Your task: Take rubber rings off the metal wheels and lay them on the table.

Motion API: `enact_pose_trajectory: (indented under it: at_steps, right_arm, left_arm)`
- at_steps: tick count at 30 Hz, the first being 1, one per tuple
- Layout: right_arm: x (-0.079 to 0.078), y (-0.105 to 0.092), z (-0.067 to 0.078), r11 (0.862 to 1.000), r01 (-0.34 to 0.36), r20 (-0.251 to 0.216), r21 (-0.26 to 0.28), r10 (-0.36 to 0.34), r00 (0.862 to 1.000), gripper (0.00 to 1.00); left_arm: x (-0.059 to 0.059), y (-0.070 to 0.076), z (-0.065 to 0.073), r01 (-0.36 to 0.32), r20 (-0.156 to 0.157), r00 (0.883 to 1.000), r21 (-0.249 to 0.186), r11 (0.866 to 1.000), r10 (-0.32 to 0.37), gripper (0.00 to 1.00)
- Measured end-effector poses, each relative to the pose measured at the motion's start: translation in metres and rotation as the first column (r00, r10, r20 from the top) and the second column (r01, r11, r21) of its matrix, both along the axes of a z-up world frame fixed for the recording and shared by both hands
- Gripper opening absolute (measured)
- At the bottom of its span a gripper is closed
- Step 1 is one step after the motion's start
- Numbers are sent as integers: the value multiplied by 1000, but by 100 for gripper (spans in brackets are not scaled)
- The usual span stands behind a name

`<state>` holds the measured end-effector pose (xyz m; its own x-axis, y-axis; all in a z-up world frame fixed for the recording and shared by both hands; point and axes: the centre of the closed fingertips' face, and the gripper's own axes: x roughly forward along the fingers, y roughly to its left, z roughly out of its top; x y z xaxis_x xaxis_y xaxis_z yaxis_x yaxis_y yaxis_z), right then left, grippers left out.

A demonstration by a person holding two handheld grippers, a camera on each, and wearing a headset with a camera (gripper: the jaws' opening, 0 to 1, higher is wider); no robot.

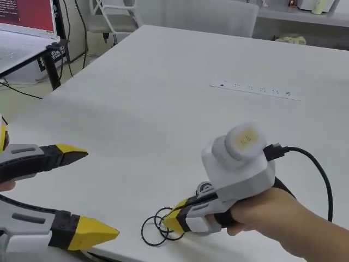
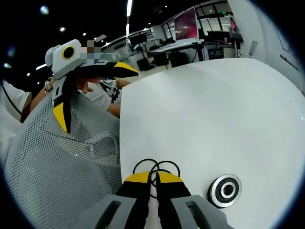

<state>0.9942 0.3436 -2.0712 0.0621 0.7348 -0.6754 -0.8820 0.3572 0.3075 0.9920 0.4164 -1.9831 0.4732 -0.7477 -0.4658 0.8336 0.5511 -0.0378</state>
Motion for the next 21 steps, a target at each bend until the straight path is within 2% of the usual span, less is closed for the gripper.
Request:
enact_pose_trajectory:
  at_steps: [11, 17, 21]
  right_arm:
    - [8, -5, 9, 1000, 24, 23, 17, -24, 999, 2]
    - [20, -9, 24, 996, 72, 46, 62, -75, 996, 2]
    - [29, -14, 33, 990, 109, 54, 94, -115, 992, 2]
  left_arm:
    - [-1, -1, -2, 9, -3, 1000, 12, 1000, -9, 86]
    - [-1, -1, -3, 12, -7, 1000, 17, 1000, -11, 86]
    - [0, 0, -2, 2, 3, 1000, 15, 1000, -2, 84]
